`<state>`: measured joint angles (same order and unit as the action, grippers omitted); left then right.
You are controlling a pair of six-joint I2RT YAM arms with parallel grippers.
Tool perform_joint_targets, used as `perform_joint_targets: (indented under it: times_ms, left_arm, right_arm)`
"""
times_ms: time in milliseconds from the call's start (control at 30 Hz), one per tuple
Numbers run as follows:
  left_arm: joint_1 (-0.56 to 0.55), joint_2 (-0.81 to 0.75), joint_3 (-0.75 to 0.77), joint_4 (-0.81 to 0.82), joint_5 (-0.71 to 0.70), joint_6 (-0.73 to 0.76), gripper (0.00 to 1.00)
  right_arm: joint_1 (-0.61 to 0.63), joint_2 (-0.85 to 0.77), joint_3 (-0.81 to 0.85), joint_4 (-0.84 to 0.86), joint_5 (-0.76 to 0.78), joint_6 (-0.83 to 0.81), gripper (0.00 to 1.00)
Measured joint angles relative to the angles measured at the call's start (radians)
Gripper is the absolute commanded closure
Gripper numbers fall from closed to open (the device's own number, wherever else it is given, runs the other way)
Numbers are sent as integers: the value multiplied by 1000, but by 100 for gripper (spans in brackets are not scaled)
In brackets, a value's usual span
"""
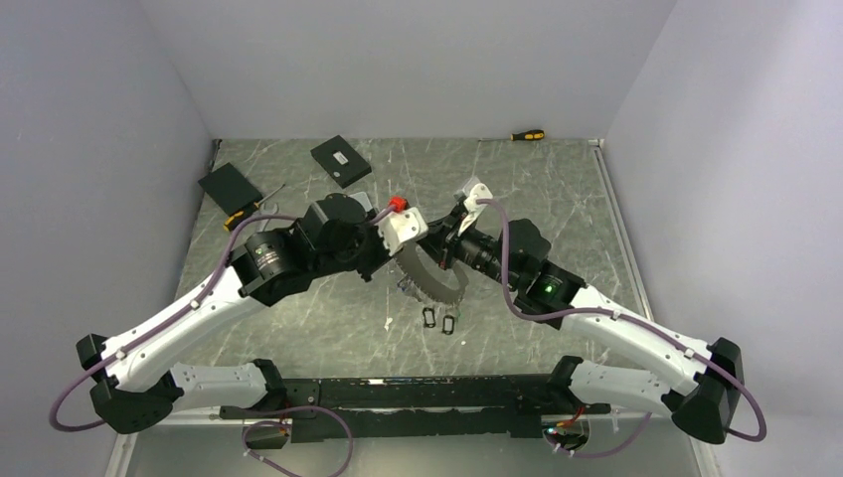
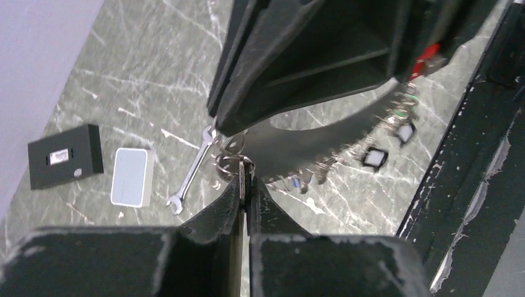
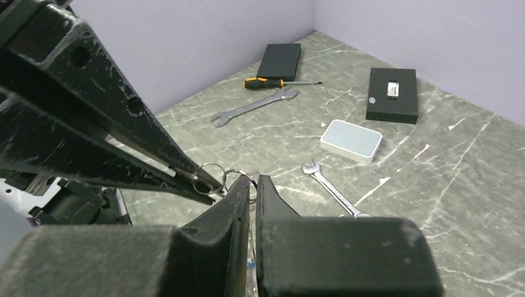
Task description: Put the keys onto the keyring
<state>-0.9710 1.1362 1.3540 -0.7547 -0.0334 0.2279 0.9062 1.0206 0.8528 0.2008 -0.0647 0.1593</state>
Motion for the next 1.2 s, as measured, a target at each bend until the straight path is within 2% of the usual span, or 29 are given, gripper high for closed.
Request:
perform_joint_targets:
  times_ms: [67,167,233,267,533,667,800,933,1067,1200]
  left_arm:
    - [-6,7,9,9,19,18,63]
    - [-15,31,55,-22,48,19,51]
    - [-24,39,66,-42,64,22,37]
    - [-29,42,67,-52,72,18,35]
    - [-32,34,61,-96,91,5,36]
    - [-32,-35,0,-49,70,-24,39]
    - [-32,-116,-106,46,59,-60,47]
    - [-32,-167,-160,119,70,-73,46]
    - [-32,-217,-156,173,119,-71,44]
    - [-32,-245,-130,187,142,-63,47]
  right_arm:
    - [-10,0,4,1,-8,7,100]
    - [-35,-2,4,3,19,6,100]
    - [-53,-2,4,2,42,6,100]
    - [-59,-3,4,2,53,5,100]
    - [-62,-24,4,0,73,-16,100]
    - [-62,-59,4,1,79,-28,100]
    - [-62,-102,-3,15,72,-39,100]
    - [-62,-152,-40,56,32,-63,100]
    - [-61,-204,-107,98,-42,-101,100]
    - [-61,-238,-155,104,-115,-142,100]
